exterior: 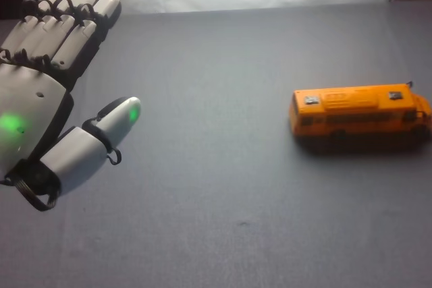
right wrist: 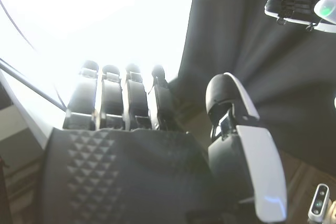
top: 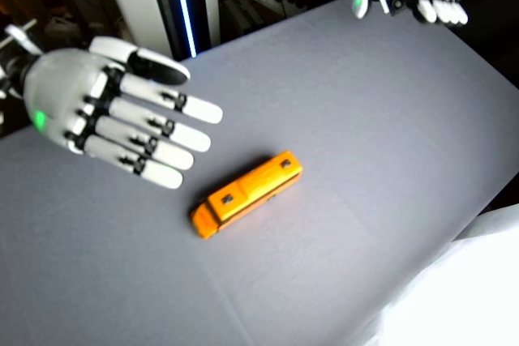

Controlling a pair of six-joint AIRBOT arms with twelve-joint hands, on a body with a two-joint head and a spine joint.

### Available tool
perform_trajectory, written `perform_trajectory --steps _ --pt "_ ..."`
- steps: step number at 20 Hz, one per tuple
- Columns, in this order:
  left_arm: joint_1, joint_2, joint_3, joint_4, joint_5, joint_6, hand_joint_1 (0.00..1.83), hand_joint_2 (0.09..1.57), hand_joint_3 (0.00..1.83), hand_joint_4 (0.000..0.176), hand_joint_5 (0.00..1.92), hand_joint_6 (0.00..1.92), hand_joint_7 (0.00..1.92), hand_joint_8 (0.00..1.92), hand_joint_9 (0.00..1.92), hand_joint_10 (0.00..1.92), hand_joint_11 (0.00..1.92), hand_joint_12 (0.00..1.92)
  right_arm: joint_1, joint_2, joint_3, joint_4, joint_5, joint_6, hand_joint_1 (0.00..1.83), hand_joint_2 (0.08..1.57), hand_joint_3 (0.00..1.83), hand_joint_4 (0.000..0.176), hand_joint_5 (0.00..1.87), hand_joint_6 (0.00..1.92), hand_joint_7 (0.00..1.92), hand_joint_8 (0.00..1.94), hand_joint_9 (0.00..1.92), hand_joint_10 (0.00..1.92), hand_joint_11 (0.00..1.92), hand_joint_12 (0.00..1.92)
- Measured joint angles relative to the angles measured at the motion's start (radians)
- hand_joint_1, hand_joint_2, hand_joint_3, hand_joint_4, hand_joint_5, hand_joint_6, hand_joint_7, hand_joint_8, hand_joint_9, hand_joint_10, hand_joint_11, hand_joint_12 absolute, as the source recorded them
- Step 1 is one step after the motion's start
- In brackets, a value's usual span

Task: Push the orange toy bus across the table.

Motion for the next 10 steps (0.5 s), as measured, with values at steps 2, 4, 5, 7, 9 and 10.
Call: perform_trajectory --steps 2,4,5,7,9,10 --pt "0.002 0.000 0.000 -0.011 -0.001 0.000 0.26 1.40 0.00 0.000 0.06 0.01 0.01 0.00 0.00 0.00 0.00 0.00 0.000 0.003 -0.001 0.003 0.005 0.000 0.19 1.31 0.00 0.043 0.17 0.00 0.12 0.00 0.01 0.00 0.00 0.00" --pt "0.002 0.001 0.000 -0.013 -0.001 0.000 0.28 1.42 0.00 0.000 0.06 0.00 0.01 0.00 0.00 0.00 0.00 0.00 -0.006 0.003 -0.001 0.007 0.004 0.000 0.16 1.33 0.00 0.039 0.17 0.00 0.13 0.00 0.03 0.01 0.01 0.00" --pt "0.002 0.001 0.000 -0.012 -0.002 0.000 0.29 1.42 0.00 0.000 0.05 0.00 0.00 0.00 0.00 0.00 0.00 0.00 -0.010 0.003 -0.001 0.006 0.004 0.000 0.18 1.33 0.00 0.028 0.18 0.00 0.14 0.00 0.03 0.01 0.00 0.00" --pt "0.002 0.001 -0.002 -0.007 -0.003 0.000 0.30 1.41 0.00 0.000 0.05 0.00 0.00 0.00 0.00 0.00 0.00 0.00 -0.011 0.003 -0.001 0.008 0.004 0.000 0.20 1.33 0.00 0.019 0.18 0.00 0.14 0.00 0.02 0.00 0.00 0.00" --pt "0.002 0.001 -0.002 -0.003 -0.004 0.000 0.28 1.41 0.00 0.000 0.04 0.00 0.00 0.00 0.00 0.00 0.00 0.00 -0.011 0.003 -0.001 0.007 0.004 0.000 0.21 1.33 0.00 0.031 0.19 0.00 0.15 0.00 0.04 0.00 0.00 0.00" --pt "0.003 0.001 -0.002 -0.003 -0.005 0.000 0.28 1.41 0.00 0.000 0.04 0.00 0.00 0.00 0.00 0.00 0.00 0.00 -0.011 0.003 -0.001 0.007 0.005 0.000 0.20 1.33 0.00 0.035 0.19 0.00 0.15 0.00 0.04 0.00 0.00 0.00"
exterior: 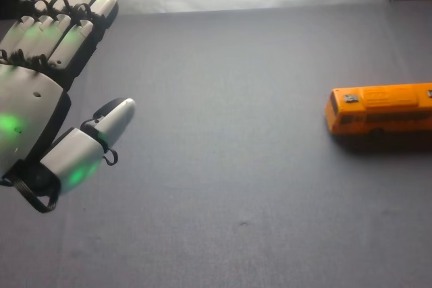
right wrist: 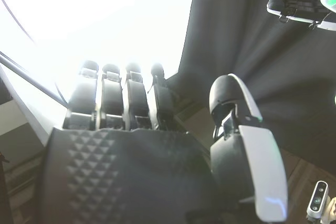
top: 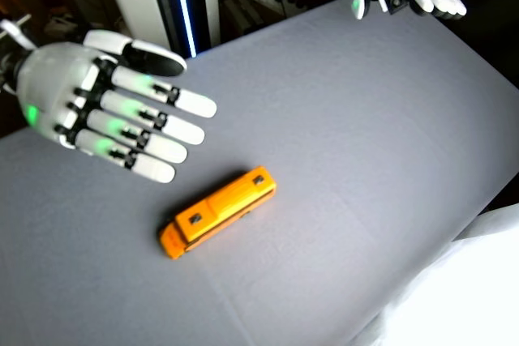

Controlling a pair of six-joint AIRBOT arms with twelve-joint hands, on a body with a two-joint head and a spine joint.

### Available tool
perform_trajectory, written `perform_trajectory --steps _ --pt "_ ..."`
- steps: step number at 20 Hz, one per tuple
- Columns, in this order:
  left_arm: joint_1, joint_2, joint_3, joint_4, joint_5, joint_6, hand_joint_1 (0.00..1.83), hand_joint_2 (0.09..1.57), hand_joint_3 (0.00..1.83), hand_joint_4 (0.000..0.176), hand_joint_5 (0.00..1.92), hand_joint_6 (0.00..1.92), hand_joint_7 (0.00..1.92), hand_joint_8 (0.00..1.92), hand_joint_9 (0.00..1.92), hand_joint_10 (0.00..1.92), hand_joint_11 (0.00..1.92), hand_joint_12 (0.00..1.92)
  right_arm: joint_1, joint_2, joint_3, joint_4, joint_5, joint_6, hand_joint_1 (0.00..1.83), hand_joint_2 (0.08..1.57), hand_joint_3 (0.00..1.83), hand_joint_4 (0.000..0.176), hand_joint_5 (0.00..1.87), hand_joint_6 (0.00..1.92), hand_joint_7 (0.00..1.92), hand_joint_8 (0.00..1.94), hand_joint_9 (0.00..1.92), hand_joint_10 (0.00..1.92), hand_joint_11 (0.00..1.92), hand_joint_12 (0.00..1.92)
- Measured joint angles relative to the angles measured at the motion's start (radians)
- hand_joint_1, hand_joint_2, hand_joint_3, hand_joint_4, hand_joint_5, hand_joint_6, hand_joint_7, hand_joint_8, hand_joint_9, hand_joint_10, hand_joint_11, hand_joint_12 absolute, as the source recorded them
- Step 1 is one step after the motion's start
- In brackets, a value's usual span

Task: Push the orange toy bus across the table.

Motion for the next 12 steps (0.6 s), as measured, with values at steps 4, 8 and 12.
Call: perform_trajectory --steps 4,8,12 --pt "0.007 0.000 0.000 -0.034 0.002 0.000 0.29 1.41 0.00 0.000 0.05 0.01 0.00 0.00 0.00 0.00 0.00 0.00 0.000 0.000 0.000 0.001 0.000 0.000 0.27 1.35 0.01 0.021 0.18 0.00 0.13 0.00 0.02 0.00 0.00 0.00" --pt "0.011 0.000 0.000 -0.037 0.002 0.000 0.29 1.44 0.01 0.000 0.06 0.00 0.01 0.00 0.00 0.00 0.00 0.00 0.000 0.000 0.000 0.001 0.001 0.001 0.27 1.37 0.01 0.018 0.19 0.01 0.15 0.01 0.04 0.01 0.02 0.01" --pt "0.029 0.000 0.000 -0.045 -0.002 -0.005 0.23 1.46 0.01 0.000 0.07 0.00 0.03 0.00 0.00 0.00 0.00 0.00 -0.006 0.000 -0.002 0.004 0.005 0.001 0.31 1.37 0.00 0.000 0.19 0.00 0.16 0.00 0.06 0.01 0.03 0.01"
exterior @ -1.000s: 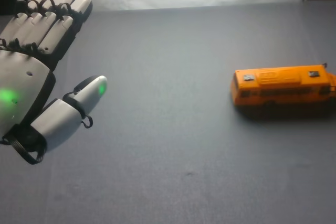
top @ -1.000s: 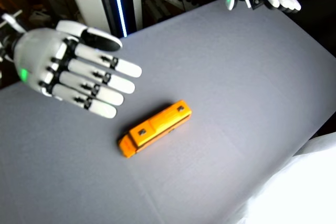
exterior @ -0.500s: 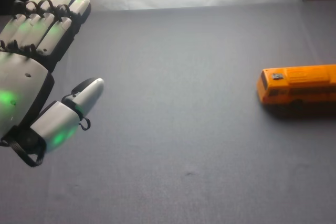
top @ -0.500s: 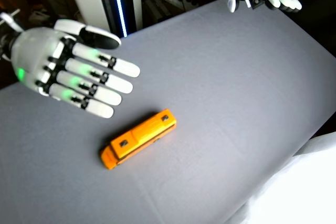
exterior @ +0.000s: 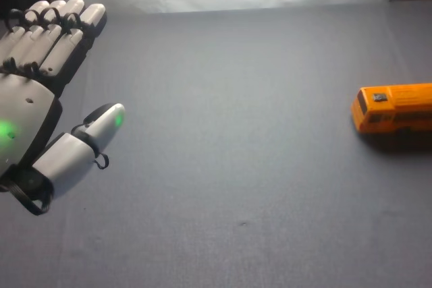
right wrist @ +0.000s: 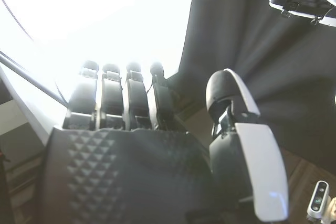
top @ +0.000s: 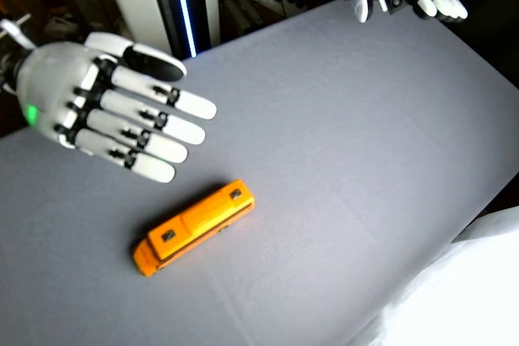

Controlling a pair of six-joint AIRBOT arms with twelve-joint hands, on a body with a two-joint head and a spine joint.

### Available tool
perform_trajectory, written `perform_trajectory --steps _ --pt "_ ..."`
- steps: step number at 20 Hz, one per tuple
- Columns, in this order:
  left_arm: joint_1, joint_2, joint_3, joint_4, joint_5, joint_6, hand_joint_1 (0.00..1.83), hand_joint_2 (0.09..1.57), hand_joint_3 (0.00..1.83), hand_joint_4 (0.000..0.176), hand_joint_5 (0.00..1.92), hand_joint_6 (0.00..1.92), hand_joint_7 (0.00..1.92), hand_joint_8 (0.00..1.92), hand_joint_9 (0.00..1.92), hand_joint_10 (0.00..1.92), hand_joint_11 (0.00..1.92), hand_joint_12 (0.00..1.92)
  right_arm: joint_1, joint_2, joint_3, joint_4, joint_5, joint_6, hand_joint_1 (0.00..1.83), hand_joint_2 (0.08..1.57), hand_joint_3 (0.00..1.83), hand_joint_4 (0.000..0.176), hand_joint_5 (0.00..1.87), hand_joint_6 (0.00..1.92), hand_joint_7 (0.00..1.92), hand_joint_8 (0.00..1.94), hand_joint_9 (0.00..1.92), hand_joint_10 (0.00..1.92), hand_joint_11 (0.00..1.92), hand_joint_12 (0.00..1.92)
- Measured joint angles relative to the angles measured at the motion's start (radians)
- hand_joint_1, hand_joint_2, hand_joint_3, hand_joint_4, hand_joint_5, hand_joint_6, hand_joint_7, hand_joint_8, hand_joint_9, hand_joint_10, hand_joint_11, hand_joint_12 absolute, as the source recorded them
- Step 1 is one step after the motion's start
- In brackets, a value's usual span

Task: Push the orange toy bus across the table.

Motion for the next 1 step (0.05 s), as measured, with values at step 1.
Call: perform_trajectory --steps 1 --pt "0.003 0.000 0.000 -0.006 -0.002 -0.001 0.18 1.46 0.01 0.000 0.05 0.00 0.00 0.00 0.00 0.00 0.00 0.00 0.000 0.000 0.000 0.000 0.000 0.000 0.31 1.38 0.00 0.000 0.19 0.00 0.16 0.00 0.07 0.01 0.03 0.01"
